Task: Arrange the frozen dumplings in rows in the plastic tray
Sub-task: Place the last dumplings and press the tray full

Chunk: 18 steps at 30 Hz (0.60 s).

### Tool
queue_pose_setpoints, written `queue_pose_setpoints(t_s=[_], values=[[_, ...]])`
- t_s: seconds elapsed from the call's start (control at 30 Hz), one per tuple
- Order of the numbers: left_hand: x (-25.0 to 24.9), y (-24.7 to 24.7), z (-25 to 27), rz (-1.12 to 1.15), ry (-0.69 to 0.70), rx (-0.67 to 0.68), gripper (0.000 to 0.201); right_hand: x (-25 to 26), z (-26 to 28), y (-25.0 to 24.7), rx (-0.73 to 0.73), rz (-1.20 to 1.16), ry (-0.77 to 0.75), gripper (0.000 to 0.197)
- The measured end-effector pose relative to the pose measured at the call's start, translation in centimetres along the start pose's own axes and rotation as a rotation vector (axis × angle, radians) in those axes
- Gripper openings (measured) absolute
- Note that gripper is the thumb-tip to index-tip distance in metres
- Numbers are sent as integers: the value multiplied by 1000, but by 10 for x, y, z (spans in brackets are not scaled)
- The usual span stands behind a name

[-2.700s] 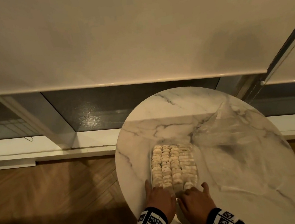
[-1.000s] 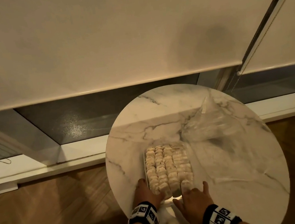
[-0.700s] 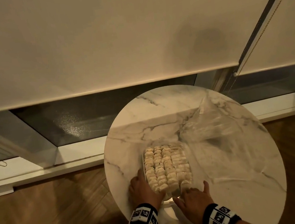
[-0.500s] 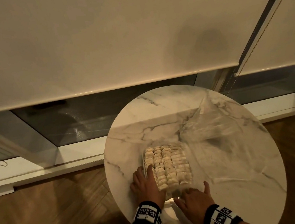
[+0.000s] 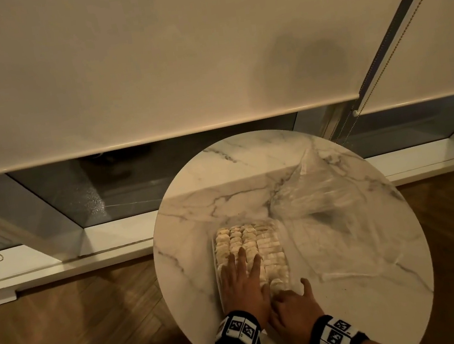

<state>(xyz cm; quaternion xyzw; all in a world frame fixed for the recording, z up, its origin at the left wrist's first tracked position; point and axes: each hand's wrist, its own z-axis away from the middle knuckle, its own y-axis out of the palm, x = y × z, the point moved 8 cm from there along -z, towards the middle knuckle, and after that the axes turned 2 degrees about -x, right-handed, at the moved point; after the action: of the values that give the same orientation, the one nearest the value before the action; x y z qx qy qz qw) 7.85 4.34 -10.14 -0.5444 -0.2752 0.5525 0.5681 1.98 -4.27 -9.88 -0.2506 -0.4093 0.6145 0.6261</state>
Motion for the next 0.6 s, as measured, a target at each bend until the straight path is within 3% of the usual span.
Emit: queue_pose_setpoints(t_s=[0.17,0.43,0.6], values=[[6,21,-12,-41,-1,108,72,-11,-6,6,8,38,25,64],[-7,-13,-56,-2,-82,10,74,-10,-3,-3,-75,75,-11,73],[-15,6,-82,17,-130,162,77,-17,-2,1,-139,56,-22,67]])
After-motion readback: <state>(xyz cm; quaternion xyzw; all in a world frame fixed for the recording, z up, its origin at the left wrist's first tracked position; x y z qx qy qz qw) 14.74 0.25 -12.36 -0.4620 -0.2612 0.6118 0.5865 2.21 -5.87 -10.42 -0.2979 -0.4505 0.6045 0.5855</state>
